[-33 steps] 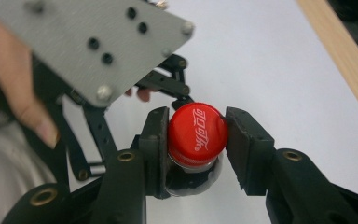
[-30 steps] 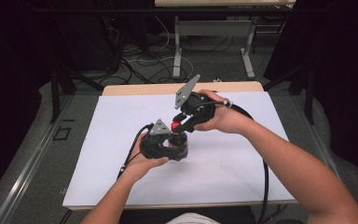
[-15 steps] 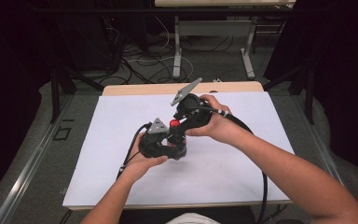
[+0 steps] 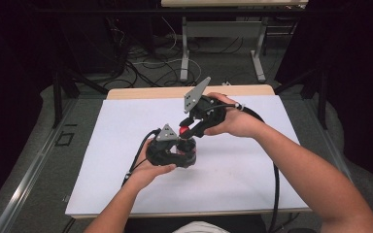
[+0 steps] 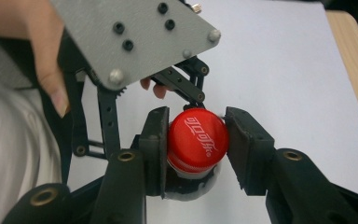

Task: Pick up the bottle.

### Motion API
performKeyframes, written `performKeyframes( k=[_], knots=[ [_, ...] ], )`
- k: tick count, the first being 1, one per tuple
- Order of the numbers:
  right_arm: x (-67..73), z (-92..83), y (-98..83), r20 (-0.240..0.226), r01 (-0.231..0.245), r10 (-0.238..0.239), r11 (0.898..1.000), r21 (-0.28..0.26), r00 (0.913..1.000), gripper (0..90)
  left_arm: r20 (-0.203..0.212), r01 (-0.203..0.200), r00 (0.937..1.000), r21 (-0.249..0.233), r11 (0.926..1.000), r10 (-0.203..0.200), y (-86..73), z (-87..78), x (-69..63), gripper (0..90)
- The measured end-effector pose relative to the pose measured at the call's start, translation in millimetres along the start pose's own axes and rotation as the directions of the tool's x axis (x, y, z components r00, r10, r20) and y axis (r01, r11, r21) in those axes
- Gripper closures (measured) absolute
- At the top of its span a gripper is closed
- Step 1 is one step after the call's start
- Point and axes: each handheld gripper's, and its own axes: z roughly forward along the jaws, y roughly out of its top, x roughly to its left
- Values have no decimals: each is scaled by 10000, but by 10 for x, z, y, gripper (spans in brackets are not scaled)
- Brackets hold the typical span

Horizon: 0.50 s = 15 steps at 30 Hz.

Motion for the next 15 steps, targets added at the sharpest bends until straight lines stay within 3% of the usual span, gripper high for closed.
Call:
performKeyframes(
  k=[1, 3, 5, 7, 9, 10, 14, 15],
  knots=[
    [-35, -3, -16, -219, 218, -220, 9997, -109, 9995, 602, 200, 18, 9998, 220, 9998, -23, 6, -16, 6, 304],
    [-39, -7, -34, -46, 186, -187, 9997, -158, 9998, 502, -29, 55, 10000, -8, 10000, -55, -2, -1, 11, 304],
    [-23, -18, -42, 281, -382, 390, 9989, -265, 9988, 428, 38, 116, 9999, 152, 9998, -117, 3, -23, 34, 304],
    [2, -31, -45, 667, -738, 757, 9968, -305, 9949, 417, -197, 155, 9997, -52, 9999, -156, -4, -19, 48, 304],
    [40, -29, -43, 1077, -1296, 1318, 9912, -279, 9854, 416, -119, 137, 9998, 96, 9999, -135, 0, -35, 68, 304],
    [61, -26, -44, 1129, -1591, 1627, 9864, -403, 9802, 420, -225, 198, 9995, -72, 9998, -200, -6, -22, 66, 304],
    [144, -10, -25, 1274, -1965, 2016, 9791, -517, 9711, 498, -218, 190, 9996, 45, 9998, -189, -8, -20, 73, 304],
    [161, -4, -22, 1241, -2302, 2352, 9717, -538, 9640, 505, -237, 213, 9995, 75, 9997, -211, -11, -19, 65, 304]
  ],
)
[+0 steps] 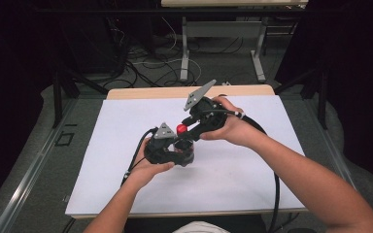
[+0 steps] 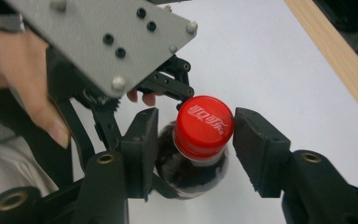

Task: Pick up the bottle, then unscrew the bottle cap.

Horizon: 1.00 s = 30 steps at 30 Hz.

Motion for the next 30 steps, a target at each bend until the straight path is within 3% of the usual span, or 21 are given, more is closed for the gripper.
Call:
performKeyframes(
  k=[7, 8, 9, 11, 14, 15, 17, 19, 21, 24, 25, 29, 30],
  knots=[
    [55, 75, 15, 575, -1334, 1332, 9911, -2, 9894, 572, 69, -65, 10000, 100, 9999, 65, -5, 15, -38, 304],
    [56, 92, 16, 671, -1349, 1345, 9909, 8, 9886, 607, 83, -141, 9999, 33, 9999, 141, -3, 21, -35, 304],
    [55, 97, 18, 778, -1165, 1153, 9931, 114, 9903, 608, 90, -88, 9999, 124, 9999, 86, -6, 19, -38, 304],
    [34, 99, 26, 514, -617, 601, 9976, 306, 9969, 610, 48, -117, 9999, 57, 9999, 117, -11, 26, -41, 304],
    [-41, 88, 36, -293, 164, -151, 9988, 460, 9995, 613, 108, -220, 9997, 67, 9997, 220, -8, 23, -52, 304],
    [-69, 81, 35, -546, 287, -260, 9984, 494, 9982, 614, 178, -142, 9997, 77, 9999, 141, -9, 23, -63, 304],
    [-108, 75, 39, -1008, 1067, -1015, 9931, 476, 9897, 613, 175, -303, 9994, -15, 9995, 303, -4, 31, -66, 304],
    [-152, 74, 42, -1309, 1510, -1448, 9878, 390, 9808, 612, 222, -325, 9992, 19, 9995, 324, 0, 31, -71, 304],
    [-172, 68, 41, -1469, 1676, -1601, 9850, 401, 9761, 608, 243, -211, 9995, 29, 9998, 210, 2, 37, -74, 304],
    [-127, 68, 31, -939, 1054, -1010, 9935, 430, 9904, 439, 127, -161, 9998, 23, 9999, 161, -5, 35, -55, 304],
    [-126, 68, 30, -869, 888, -857, 9955, 326, 9925, 419, 155, -113, 9998, 122, 9999, 111, -7, 26, -53, 304],
    [-45, 29, 23, 176, 61, -65, 9997, 227, 9998, 434, 65, -40, 10000, 145, 9999, 39, -1, 14, -29, 303],
    [-22, 27, 18, 169, -296, 292, 9992, 266, 9994, 456, -13, 3, 10000, 104, 9999, -3, -4, 14, -28, 304]
  ],
)
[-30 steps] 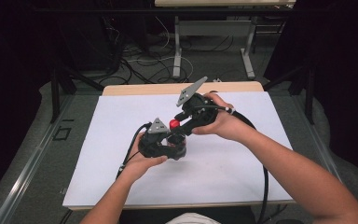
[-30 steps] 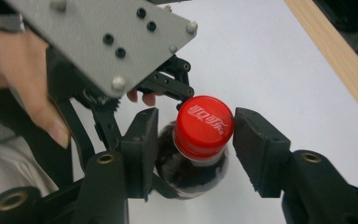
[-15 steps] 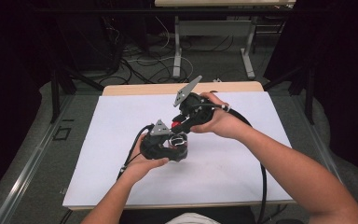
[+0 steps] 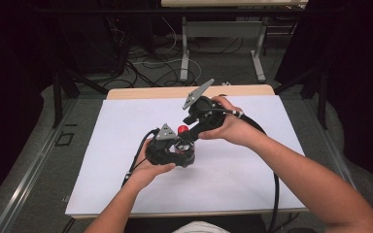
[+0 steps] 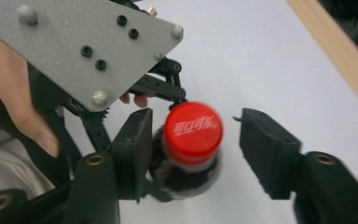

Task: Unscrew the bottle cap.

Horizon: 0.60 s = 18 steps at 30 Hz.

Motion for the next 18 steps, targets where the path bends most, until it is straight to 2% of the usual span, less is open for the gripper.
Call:
performKeyframes(
  k=[2, 3, 4, 6, 7, 8, 9, 10, 11, 13, 14, 15, 16, 17, 18],
  knots=[
    [52, 11, -14, 126, -900, 899, 9959, 33, 9959, 486, -8, -30, 10000, 66, 10000, 30, 1, -7, 11, 304],
    [71, 25, -16, 168, -999, 997, 9949, 130, 9949, 506, 2, -46, 10000, 57, 10000, 46, -1, -7, 10, 304],
    [89, 41, -12, 261, -921, 918, 9957, 110, 9954, 516, 22, -91, 10000, 59, 9999, 91, -1, -7, 6, 304],
    [111, 54, 2, 561, -621, 610, 9979, 172, 9966, 602, 87, -20, 10000, 23, 10000, 20, -1, 1, -14, 303],
    [102, 62, 8, 649, -518, 506, 9985, 167, 9966, 605, 85, -20, 10000, 28, 10000, 19, -1, 1, -13, 304],
    [87, 64, 13, 422, -475, 465, 9986, 215, 9980, 606, 82, -41, 10000, 14, 10000, 41, -4, 3, -12, 304],
    [72, 65, 16, 249, -42, 36, 9997, 241, 9997, 607, -8, -166, 9999, -69, 9998, 165, -3, 10, -9, 304],
    [54, 61, 19, 68, 340, -343, 9988, 349, 9994, 609, 98, -164, 9998, 61, 9998, 164, -5, 5, -18, 304],
    [31, 57, 20, -171, 583, -576, 9974, 427, 9982, 609, 36, -268, 9996, -35, 9996, 268, -5, 13, -21, 304],
    [-26, 49, 29, -807, 1589, -1547, 9861, 484, 9847, 608, 170, -246, 9996, 11, 9997, 246, -4, 17, -43, 304],
    [-65, 47, 31, -1092, 1920, -1860, 9803, 471, 9765, 607, 165, -320, 9993, -26, 9995, 321, 1, 22, -42, 304],
    [-92, 41, 31, -1258, 2020, -1946, 9782, 484, 9728, 605, 191, -327, 9993, -26, 9995, 328, 4, 20, -39, 303],
    [-114, 41, 28, -1449, 2290, -2215, 9727, 371, 9643, 598, 181, -242, 9995, -54, 9997, 243, 5, 19, -38, 304],
    [-117, 42, 20, -1402, 2412, -2344, 9699, 334, 9620, 543, 197, -165, 9997, -66, 9998, 166, 3, 17, -39, 304],
    [-116, 39, 17, -1127, 2364, -2314, 9711, 331, 9663, 465, 153, -202, 9997, -64, 9998, 203, 4, 14, -33, 304]
  ],
)
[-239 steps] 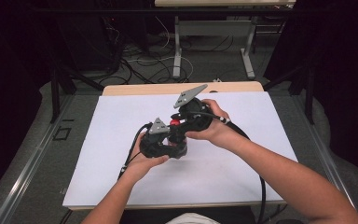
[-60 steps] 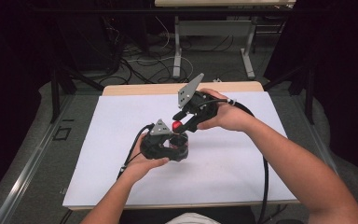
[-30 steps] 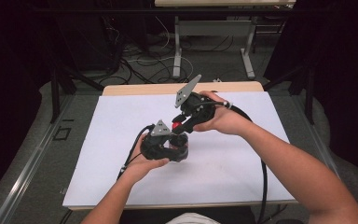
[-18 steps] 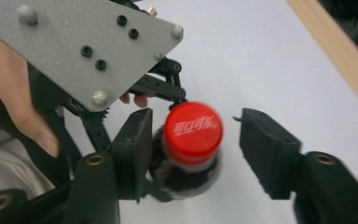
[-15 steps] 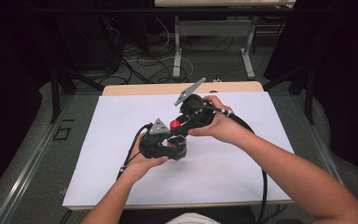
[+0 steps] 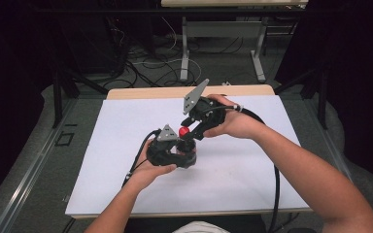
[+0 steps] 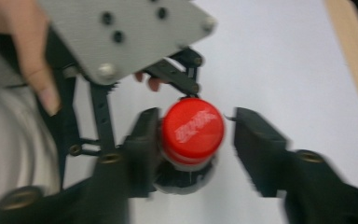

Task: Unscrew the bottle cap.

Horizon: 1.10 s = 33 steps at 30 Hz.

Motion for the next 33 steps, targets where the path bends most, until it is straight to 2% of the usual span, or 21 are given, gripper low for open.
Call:
performKeyframes(
  k=[1, 2, 3, 4, 5, 6, 7, 8, 10, 11, 12, 13, 15, 17, 19, 21, 22, 24, 27, 30, 33],
  knots=[
    [12, -6, -1, 154, -407, 407, 9992, -36, 9991, 417, -18, 24, 10000, 11, 10000, -24, 0, -2, 5, 304],
    [15, -11, -3, 112, -768, 770, 9969, -181, 9970, 411, -57, 61, 10000, -24, 10000, -62, -2, -3, 12, 304],
    [24, -20, -3, 290, -1099, 1107, 9936, -256, 9934, 411, -95, 107, 9999, 5, 9999, -107, -1, -6, 19, 304],
    [35, -26, -2, 444, -1526, 1537, 9879, -272, 9871, 411, 23, 188, 9998, 264, 9995, -189, 2, -26, 25, 304],
    [47, -29, -2, 619, -2173, 2187, 9757, -297, 9738, 417, -159, 277, 9995, 50, 9996, -276, -7, -10, 24, 304],
    [55, -35, 1, 688, -2959, 2974, 9547, -310, 9523, 425, -190, 286, 9994, 110, 9995, -283, -6, -12, 27, 304],
    [65, -32, 4, 1057, -3446, 3481, 9374, -508, 9315, 439, -227, 271, 9994, 90, 9996, -269, -7, -11, 32, 304],
    [83, -37, 14, 1328, -3739, 3790, 9254, -623, 9158, 461, -237, 215, 9995, 53, 9998, -214, -7, -7, 38, 304],
    [122, -26, 37, 1548, -3982, 4058, 9139, -786, 9007, 486, -244, 222, 9995, 53, 9997, -220, -7, -4, 35, 304],
    [145, -26, 54, 1409, -4152, 4209, 9071, -691, 8961, 500, -199, 269, 9994, 52, 9996, -268, -7, -3, 33, 304],
    [153, -6, 58, 1477, -4111, 4183, 9082, -781, 8962, 513, -216, 248, 9995, 62, 9997, -246, -7, -6, 34, 304],
    [164, 8, 67, 1529, -4214, 4280, 9038, -746, 8908, 529, -211, 223, 9995, 50, 9997, -222, -6, -6, 34, 303],
    [186, 31, 81, 1724, -4242, 4301, 9027, -718, 8862, 588, -156, 266, 9995, 120, 9996, -264, -5, -13, 23, 304],
    [201, 41, 92, 1680, -4199, 4249, 9052, -660, 8895, 608, -161, 225, 9996, 124, 9997, -223, -4, -12, 25, 304],
    [208, 42, 100, 1794, -3646, 3683, 9296, -540, 9123, 611, -143, 201, 9997, 118, 9997, -199, -7, -10, 32, 304],
    [180, 30, 97, 1559, -2759, 2768, 9608, -277, 9482, 613, -104, 122, 9999, 130, 9998, -121, -9, -5, 32, 304],
    [164, 21, 97, 1391, -2387, 2378, 9710, -103, 9613, 613, -97, 137, 9999, 119, 9998, -136, -11, 3, 24, 304],
    [116, -5, 91, 925, -1869, 1854, 9823, 83, 9783, 614, -6, 85, 10000, 115, 9999, -85, -10, 10, 20, 304],
    [76, -50, 80, 725, -1477, 1477, 9890, -58, 9864, 614, 76, 215, 9997, 93, 9997, -216, -17, 20, 16, 304],
    [58, -109, 58, 756, -1731, 1743, 9847, -220, 9818, 614, -12, 308, 9995, 5, 9995, -308, -22, 26, 27, 304],
    [62, -146, 35, 847, -2030, 2046, 9788, -273, 9752, 614, -166, 213, 9996, 125, 9997, -211, -30, 23, 72, 303]
  ],
)
